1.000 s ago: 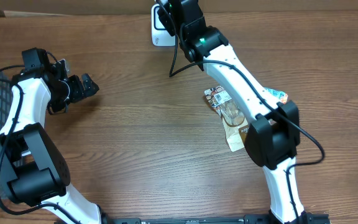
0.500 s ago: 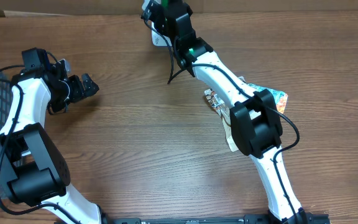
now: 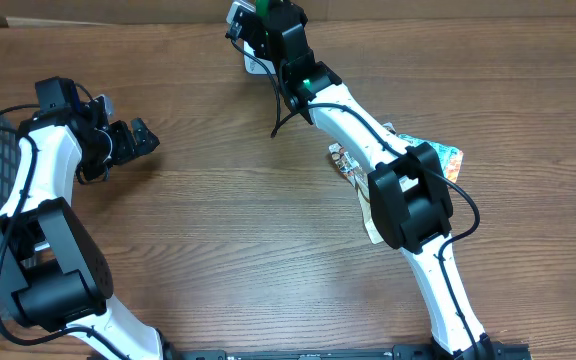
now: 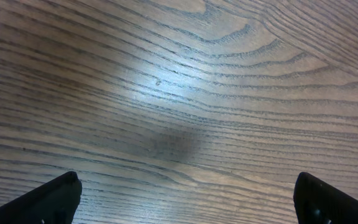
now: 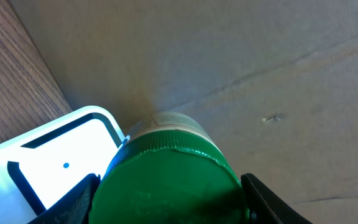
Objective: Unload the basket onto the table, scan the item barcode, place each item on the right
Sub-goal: 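Raise the jar and hold it against the scanner window, then carry the jar right toward the bag and packs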
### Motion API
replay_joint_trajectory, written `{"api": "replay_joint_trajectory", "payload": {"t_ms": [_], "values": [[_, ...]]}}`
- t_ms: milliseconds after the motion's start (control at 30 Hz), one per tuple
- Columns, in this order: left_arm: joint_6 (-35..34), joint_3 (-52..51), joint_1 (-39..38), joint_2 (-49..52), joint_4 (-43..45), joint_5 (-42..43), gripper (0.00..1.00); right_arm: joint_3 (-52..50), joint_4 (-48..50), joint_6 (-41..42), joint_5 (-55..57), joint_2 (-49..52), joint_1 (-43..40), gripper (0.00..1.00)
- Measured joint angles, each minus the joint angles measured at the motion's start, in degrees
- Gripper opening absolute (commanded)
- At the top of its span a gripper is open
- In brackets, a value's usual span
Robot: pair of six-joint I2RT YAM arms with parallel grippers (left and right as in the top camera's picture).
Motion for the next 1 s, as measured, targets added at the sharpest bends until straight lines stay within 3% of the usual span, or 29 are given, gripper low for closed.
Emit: {"api": "replay_joint_trajectory", "payload": {"t_ms": [467,667,833,1000], "values": [[0.0,0.0,0.0,0.0,0.0,0.0,1.0,0.0,-4.22,2.32,-0.48,-0.35,1.4,0.28],[0.0,0.0,0.0,0.0,0.0,0.0,1.0,-0.15,-17.59,12.87,-5.31,-4.39,3.1,0.29],[0.0,0.0,0.0,0.0,0.0,-0.02,1.0,-0.22,-31.5,26.4,-13.9,-12.28,4.37,0.29],[0.0,0.0,0.0,0.0,0.0,0.0,1.0,0.0,-48.72,40.5,-23.54,-19.21,4.72,0.41]]}}
